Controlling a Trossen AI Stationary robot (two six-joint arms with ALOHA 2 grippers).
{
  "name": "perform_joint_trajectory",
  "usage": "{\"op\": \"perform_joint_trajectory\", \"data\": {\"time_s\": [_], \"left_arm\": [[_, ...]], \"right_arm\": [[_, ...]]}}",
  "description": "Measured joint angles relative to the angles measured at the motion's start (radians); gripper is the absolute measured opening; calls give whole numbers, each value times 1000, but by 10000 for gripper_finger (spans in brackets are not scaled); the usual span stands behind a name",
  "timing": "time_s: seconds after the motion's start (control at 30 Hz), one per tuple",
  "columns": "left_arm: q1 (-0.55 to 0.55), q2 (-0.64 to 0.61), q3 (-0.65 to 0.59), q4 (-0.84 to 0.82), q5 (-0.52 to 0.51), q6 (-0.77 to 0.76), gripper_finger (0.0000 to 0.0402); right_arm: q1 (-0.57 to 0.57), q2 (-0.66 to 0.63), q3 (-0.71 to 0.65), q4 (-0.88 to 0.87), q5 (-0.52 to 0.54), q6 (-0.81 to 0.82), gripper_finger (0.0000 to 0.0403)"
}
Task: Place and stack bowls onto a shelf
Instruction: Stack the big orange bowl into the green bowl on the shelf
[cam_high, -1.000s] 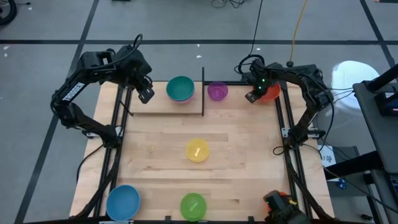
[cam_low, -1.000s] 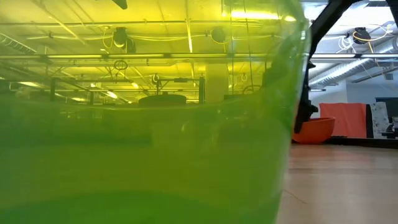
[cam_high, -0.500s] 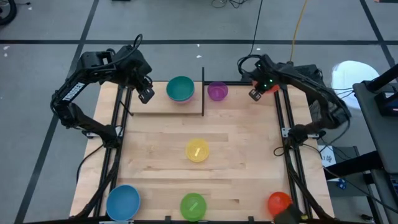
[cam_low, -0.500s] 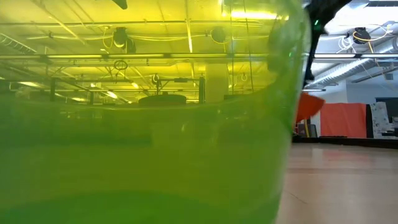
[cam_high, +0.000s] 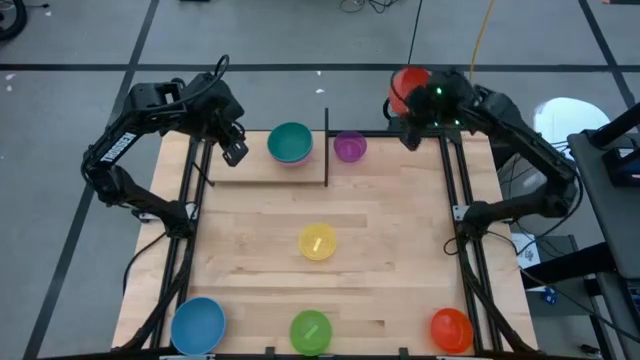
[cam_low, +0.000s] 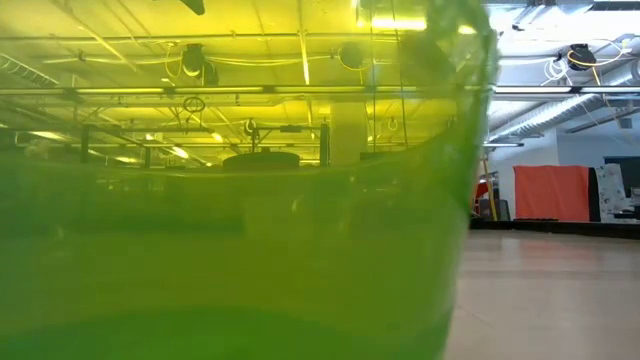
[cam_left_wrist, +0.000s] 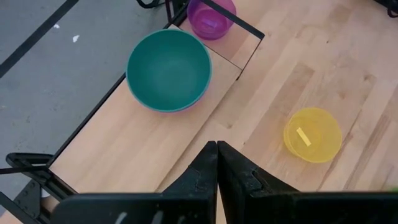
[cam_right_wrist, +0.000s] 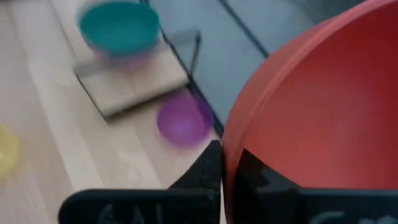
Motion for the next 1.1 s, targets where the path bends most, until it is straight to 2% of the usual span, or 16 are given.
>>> {"op": "perform_joint_trajectory", "data": {"time_s": [0.2, 0.4, 0.6, 0.73, 0.83, 0.93, 1.1], "left_arm": [[0, 0, 0, 0, 0, 35, 8], [0, 0, 0, 0, -1, 141, 8], [0, 0, 0, 0, -1, 255, 8], [2, 0, 0, 0, -1, 327, 8], [2, 1, 0, 0, -2, 435, 8], [2, 4, 0, 0, -3, 465, 8], [27, 24, -1, 2, -3, 464, 8]], "right_arm": [[97, 187, 287, -7, -5, -47, 0], [186, 374, 452, -1, -8, -173, 0], [252, 473, 474, 46, -12, -291, 0], [283, 512, 474, 43, -96, -357, 0], [300, 522, 474, 45, -197, -405, 0], [311, 530, 474, 53, -289, -428, 0], [321, 529, 474, 55, -295, -438, 0]]}}
